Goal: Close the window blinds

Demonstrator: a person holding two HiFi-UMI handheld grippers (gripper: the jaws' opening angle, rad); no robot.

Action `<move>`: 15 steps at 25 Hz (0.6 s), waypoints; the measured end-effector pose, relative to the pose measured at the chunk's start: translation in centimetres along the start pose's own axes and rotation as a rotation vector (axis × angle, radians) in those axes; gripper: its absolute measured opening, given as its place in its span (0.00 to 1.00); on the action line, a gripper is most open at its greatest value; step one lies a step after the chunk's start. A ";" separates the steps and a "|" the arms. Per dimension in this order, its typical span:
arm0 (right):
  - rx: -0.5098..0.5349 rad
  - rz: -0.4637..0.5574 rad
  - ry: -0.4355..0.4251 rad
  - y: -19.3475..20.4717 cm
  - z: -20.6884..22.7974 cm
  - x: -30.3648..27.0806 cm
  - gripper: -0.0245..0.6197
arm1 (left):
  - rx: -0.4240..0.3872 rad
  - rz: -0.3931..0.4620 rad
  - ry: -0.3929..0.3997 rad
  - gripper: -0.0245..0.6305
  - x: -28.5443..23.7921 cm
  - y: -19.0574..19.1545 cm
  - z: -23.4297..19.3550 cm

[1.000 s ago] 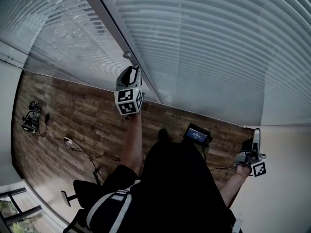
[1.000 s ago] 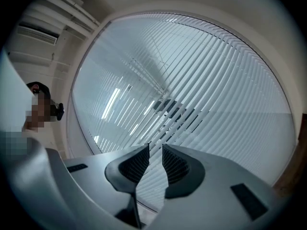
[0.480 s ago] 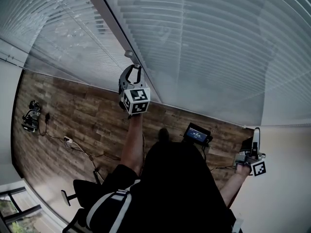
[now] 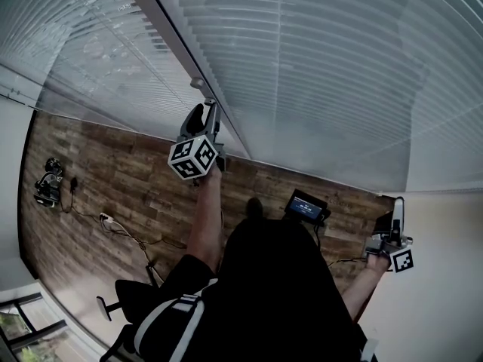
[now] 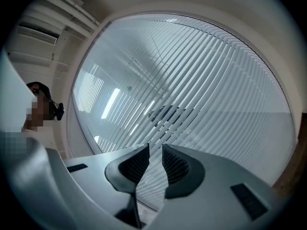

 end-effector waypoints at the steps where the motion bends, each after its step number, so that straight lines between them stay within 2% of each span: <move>1: 0.000 0.000 -0.001 0.0 0.0 0.0 0.17 | 0.010 -0.004 0.003 0.32 -0.2 -0.1 0.0; 4: -0.001 0.000 -0.007 0.0 -0.3 -0.3 0.17 | 0.033 -0.032 0.005 0.32 -0.6 -0.2 0.0; 5: -0.002 0.001 -0.009 -0.1 -0.4 -0.3 0.17 | 0.033 -0.034 0.003 0.29 -0.6 -0.2 0.0; 7: 0.000 0.001 -0.009 0.0 -0.3 -0.3 0.17 | -0.001 -0.034 -0.006 0.25 -0.5 -0.2 0.1; 9: -0.002 0.002 -0.004 0.0 -0.1 -0.1 0.17 | -0.085 -0.037 -0.022 0.24 -0.5 -0.1 0.3; 15: -0.004 0.000 -0.005 0.1 -0.1 -0.1 0.17 | -0.460 -0.024 -0.118 0.24 -0.6 0.1 1.2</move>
Point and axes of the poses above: the fingertips, and each gripper's own axes: x backward along the fingers, z to its right, y out of its underside, the point moved 5 cm from there along x, backward along the fingers, and after that the axes turned 13 degrees about -y, right-handed, at the moved point
